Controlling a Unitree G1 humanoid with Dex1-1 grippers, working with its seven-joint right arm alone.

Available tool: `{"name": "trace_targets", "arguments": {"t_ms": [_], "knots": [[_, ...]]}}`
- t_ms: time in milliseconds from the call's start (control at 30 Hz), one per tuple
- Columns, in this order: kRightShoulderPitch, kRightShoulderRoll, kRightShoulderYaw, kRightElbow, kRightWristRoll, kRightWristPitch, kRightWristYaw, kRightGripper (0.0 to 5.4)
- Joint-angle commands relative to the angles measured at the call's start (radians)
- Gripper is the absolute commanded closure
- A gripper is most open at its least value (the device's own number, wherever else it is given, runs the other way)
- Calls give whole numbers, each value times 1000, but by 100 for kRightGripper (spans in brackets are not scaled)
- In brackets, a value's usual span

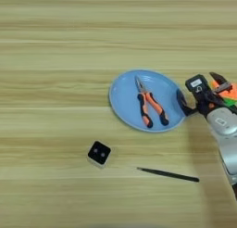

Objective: Move the objects on the table

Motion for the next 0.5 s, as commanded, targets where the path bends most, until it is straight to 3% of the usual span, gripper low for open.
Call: {"name": "trace_targets", "arguments": {"t_ms": [33,100,200,233,367,467,500], "knots": [[-42,-11,-31,-129,56,-175,-10,4],[-24,12,-36,-181,133,-252,31,4],[21,57,-33,-278,338,-362,153,4],[34,63,-27,-295,379,-378,184,4],[89,65,17,-318,460,-455,298,4],[114,69,46,-319,499,-467,357,4],[127,49,65,-321,514,-438,398,4]]}}
